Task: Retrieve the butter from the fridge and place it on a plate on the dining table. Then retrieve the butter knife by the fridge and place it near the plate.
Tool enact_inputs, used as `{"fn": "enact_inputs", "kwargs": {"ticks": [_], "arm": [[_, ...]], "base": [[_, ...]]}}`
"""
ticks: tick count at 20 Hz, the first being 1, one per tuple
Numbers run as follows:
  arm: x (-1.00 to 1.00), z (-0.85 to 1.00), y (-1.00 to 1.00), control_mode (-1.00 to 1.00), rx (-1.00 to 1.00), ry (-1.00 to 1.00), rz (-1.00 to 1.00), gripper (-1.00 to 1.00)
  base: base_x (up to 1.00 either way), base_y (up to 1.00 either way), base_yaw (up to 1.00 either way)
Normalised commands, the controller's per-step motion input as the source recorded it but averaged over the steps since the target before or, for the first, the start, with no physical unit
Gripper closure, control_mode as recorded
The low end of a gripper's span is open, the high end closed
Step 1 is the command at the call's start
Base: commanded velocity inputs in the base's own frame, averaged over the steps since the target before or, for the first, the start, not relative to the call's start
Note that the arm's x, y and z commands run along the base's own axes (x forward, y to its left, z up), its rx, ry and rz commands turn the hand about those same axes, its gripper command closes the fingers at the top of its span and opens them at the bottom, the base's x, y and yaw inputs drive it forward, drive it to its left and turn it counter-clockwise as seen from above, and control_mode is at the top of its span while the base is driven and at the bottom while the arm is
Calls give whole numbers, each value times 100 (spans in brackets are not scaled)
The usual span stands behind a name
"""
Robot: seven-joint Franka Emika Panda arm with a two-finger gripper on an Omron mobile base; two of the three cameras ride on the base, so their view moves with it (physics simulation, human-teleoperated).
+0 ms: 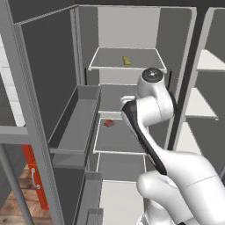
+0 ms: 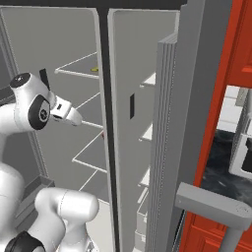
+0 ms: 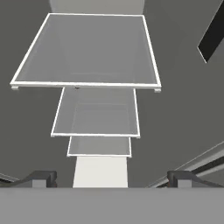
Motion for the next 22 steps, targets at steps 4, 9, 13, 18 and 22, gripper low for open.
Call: {"fn": "enact_inputs", "kwargs": {"ticks": [4,9,13,18,22], "arm": [[15,64,-2,-100,17,0,0,-100],[16,76,0,-100,3,-3,-1,-100],[36,59,0,-100,-2,-2,-1,-100],[23,52,0,-100,-1,-13,0,-100],[28,28,0,-100,-13,-15,-1,-100]], "base": [[0,0,0],[0,0,0],[0,0,0],[0,0,0],[0,0,0]]}}
